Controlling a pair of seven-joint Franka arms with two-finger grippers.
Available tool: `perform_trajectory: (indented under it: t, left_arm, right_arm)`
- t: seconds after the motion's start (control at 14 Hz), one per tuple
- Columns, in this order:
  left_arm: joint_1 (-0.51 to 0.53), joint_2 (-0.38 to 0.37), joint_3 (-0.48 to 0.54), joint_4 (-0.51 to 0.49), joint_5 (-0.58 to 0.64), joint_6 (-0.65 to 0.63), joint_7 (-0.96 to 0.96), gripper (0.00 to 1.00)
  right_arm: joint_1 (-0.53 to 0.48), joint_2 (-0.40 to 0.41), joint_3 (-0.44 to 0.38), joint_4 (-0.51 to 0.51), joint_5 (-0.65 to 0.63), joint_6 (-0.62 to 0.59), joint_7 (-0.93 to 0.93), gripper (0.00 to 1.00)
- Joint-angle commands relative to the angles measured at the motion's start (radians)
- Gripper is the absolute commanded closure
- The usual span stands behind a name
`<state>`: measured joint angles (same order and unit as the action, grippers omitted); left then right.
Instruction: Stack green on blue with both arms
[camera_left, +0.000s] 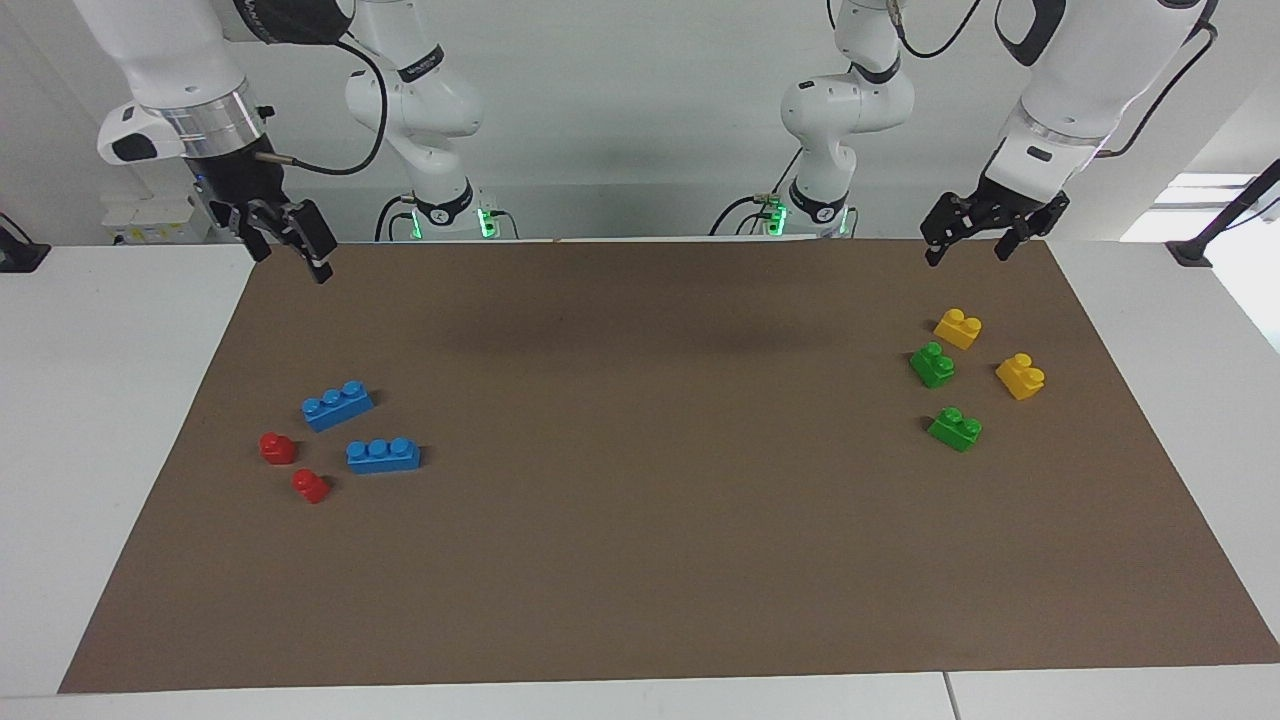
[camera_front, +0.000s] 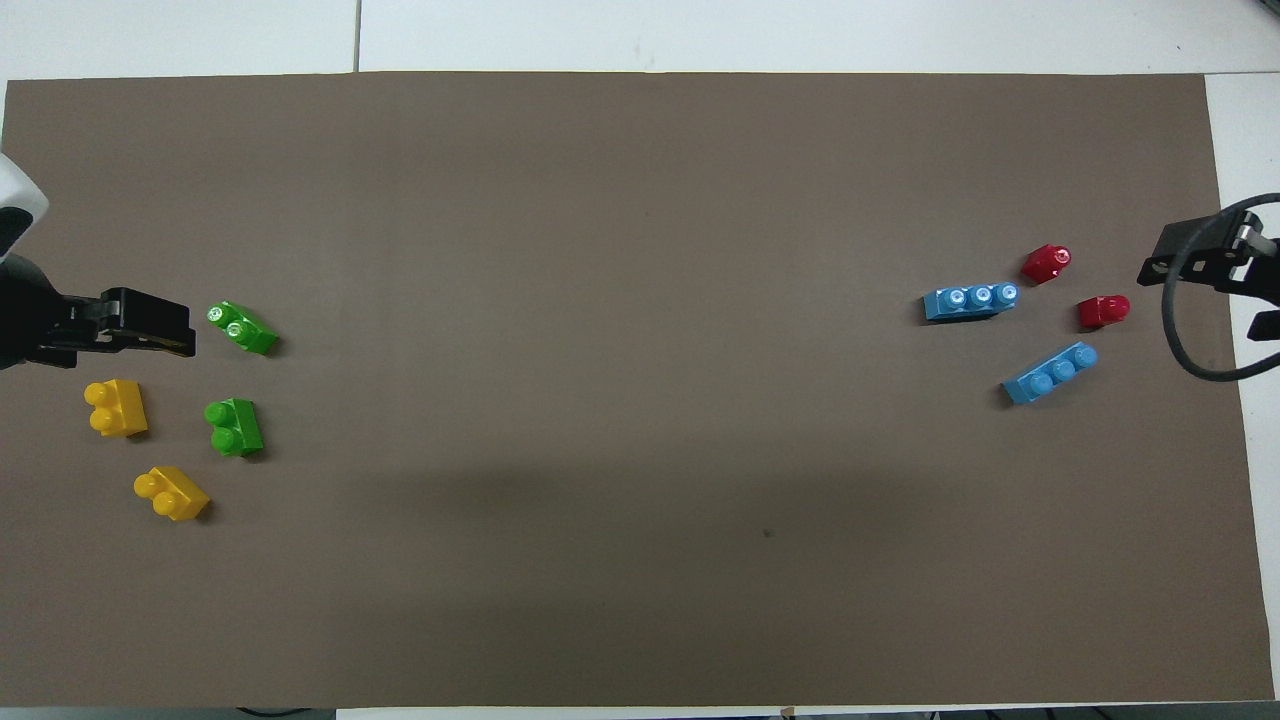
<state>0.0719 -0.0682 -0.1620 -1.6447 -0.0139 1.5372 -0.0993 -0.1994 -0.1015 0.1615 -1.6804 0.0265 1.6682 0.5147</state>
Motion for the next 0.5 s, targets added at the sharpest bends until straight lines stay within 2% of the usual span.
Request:
perform_trajectory:
  t: [0.0,0.21,0.43]
  left_arm:
    - [0.009,-0.032,0.001,-0.03,-0.015,-0.003,0.007,0.0]
    - [0.008,-0.032,0.001,-0.032,-0.015,-0.003,0.007,0.0]
    - [0.009,-0.032,-0.001,-0.03,-0.015,0.0,0.004,0.0]
  right_arm:
    - [0.0,-0.024,0.004,-0.031,-0.002,-0.002,0.178,0.0]
    - [0.017,-0.011,0.004,-0.033,0.009,-0.013,0.349,0.01]
    - [0.002,0.014,0.003,-0.038,0.078,-0.019,0.436,0.01]
